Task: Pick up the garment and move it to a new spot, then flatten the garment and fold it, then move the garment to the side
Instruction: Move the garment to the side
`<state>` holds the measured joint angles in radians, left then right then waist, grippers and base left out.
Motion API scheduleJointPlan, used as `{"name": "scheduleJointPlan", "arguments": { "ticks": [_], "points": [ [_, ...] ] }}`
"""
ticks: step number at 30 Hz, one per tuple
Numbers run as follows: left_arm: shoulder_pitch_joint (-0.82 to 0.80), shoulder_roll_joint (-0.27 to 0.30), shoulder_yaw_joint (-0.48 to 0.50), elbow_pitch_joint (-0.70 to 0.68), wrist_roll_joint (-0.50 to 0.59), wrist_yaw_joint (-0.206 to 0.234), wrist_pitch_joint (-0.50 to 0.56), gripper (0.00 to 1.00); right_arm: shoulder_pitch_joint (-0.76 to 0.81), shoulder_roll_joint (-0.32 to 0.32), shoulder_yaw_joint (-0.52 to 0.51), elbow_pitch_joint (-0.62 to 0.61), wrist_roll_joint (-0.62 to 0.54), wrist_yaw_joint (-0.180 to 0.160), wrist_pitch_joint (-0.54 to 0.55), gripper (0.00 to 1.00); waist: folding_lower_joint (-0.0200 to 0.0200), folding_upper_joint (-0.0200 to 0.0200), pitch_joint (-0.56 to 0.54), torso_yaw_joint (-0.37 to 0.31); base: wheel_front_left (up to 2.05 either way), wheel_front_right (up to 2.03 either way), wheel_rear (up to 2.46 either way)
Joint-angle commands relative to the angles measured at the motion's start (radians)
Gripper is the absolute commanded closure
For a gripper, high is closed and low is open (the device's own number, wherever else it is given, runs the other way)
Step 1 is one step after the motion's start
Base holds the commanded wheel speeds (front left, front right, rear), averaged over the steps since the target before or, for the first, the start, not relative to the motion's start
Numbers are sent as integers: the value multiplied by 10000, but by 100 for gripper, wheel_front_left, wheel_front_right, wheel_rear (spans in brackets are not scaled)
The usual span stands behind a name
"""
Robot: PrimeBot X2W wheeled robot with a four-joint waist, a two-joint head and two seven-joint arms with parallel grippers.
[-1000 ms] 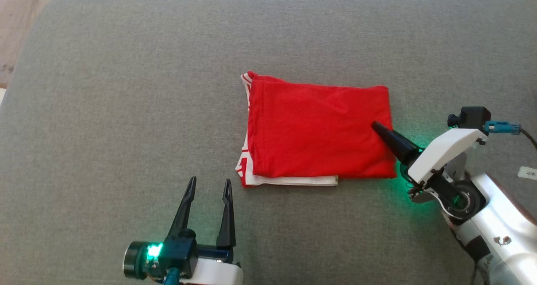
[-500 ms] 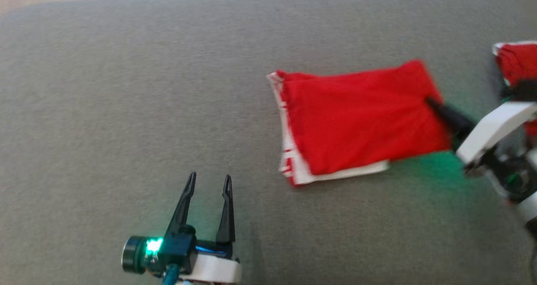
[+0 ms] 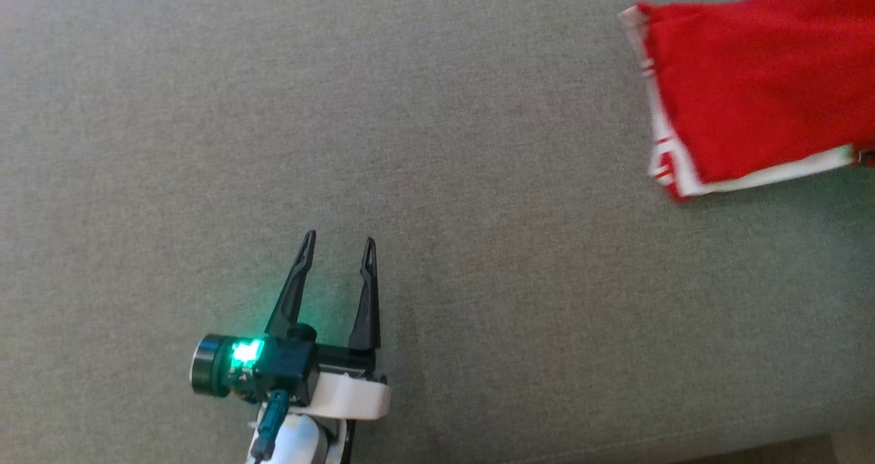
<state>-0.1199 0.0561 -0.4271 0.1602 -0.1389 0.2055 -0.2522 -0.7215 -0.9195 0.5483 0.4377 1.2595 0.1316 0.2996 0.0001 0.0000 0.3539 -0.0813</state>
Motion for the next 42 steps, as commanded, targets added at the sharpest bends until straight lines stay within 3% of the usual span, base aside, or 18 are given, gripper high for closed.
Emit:
{"name": "scheduleJointPlan", "arguments": {
  "ticks": [1,5,6,7,11,14,19,28,33,37,38,39,42],
  "points": [
    [-219,-59,279,-229,78,-7,-95,0,-144,-703,-232,-187,-82,-9,16,100,-1,0,113,-45,0,0,0],
    [-320,-59,287,-177,93,-62,-95,0,-208,-1319,-546,0,-161,-9,175,100,-1,0,200,-16,0,0,0],
    [-337,-59,279,-151,85,-80,-95,0,-178,-1410,-587,93,-215,-9,238,45,-1,0,187,10,0,0,0],
    [-348,-59,275,-124,67,-98,-95,0,-161,-1475,-617,141,-338,-9,218,0,-1,0,161,36,0,0,0],
    [-316,-59,451,-138,-56,110,-95,0,28,-1280,-709,313,-922,-9,-224,0,-1,0,-227,173,0,0,0],
    [-163,-59,623,-135,-207,441,-95,0,486,-780,-526,161,-1474,-9,-729,0,-1,0,-781,313,0,0,0],
    [115,-59,768,-219,-345,589,-95,0,1446,107,-257,-48,-1999,-9,-1508,0,-1,0,-1664,498,0,0,0],
    [1219,-59,1121,-492,-477,424,-95,0,3675,2733,345,-25,-2935,-9,-3548,0,-1,0,-3575,716,0,0,0],
    [1690,-58,1363,-838,-500,180,-95,0,4469,4048,421,404,-4168,-9,-5190,0,-1,0,-4133,909,0,0,0],
    [2098,-58,1604,-1009,-436,29,-95,0,5128,5030,-398,299,-5553,-9,-5596,0,-1,0,-4509,1022,0,0,0],
    [2235,-58,1642,-1072,-412,-1,-95,0,5357,5334,-891,-92,-5957,-9,-5603,0,-1,0,-4581,1027,0,0,0],
    [2517,-58,1717,-1237,-371,-58,-95,0,6069,6004,-2038,-959,-6742,-9,-5607,0,-1,0,-4718,1039,0,0,0],
    [2955,-58,1689,-1549,-250,-182,-95,0,7258,6807,-3161,-2138,-8059,-9,-5610,0,-1,0,-4917,1076,0,0,0]
  ]
}}
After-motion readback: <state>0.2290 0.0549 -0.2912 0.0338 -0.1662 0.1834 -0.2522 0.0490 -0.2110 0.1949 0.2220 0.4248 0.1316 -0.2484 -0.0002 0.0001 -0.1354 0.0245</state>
